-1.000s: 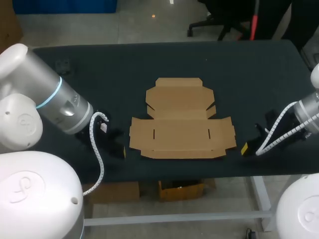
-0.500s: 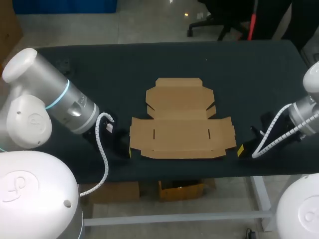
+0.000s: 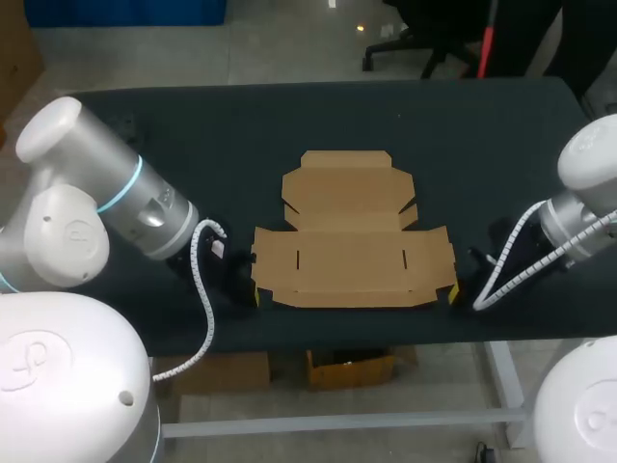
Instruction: Assemble the packaging by folding the flat box into shape, placing the metal phone stand inside, and closing the box properly
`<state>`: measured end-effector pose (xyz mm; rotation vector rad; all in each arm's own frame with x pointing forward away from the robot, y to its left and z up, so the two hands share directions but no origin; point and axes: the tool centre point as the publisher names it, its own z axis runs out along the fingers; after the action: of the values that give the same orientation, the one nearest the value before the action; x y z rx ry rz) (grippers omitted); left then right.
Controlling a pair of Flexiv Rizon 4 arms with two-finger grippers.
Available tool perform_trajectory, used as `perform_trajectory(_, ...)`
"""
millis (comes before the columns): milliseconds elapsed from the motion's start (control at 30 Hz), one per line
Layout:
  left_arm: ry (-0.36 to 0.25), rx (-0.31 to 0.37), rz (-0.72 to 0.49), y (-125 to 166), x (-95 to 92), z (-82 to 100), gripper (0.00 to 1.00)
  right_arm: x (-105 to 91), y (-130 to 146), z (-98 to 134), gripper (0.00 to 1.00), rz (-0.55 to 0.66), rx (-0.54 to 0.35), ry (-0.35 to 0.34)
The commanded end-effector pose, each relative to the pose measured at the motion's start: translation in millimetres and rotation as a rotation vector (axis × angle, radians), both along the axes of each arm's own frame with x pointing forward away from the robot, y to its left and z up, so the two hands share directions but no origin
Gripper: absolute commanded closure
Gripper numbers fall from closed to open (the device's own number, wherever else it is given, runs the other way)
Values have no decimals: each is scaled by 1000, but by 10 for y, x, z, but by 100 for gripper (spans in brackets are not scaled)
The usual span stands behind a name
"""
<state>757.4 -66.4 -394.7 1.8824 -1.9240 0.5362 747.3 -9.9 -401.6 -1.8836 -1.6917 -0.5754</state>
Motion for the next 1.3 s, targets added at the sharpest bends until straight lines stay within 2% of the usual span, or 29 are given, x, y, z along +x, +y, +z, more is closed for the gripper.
perform_trajectory(33,2,2,1,-14,13,-28,100,8,28,-35,100,-2,-10,-4)
perform_trajectory(867,32,3,-13,-91,36,-74,100,91,95,-151,100,-1,1,-47)
perform_trajectory(1300,50,-1,-13,-92,38,-118,100,120,128,-189,100,1,16,-46)
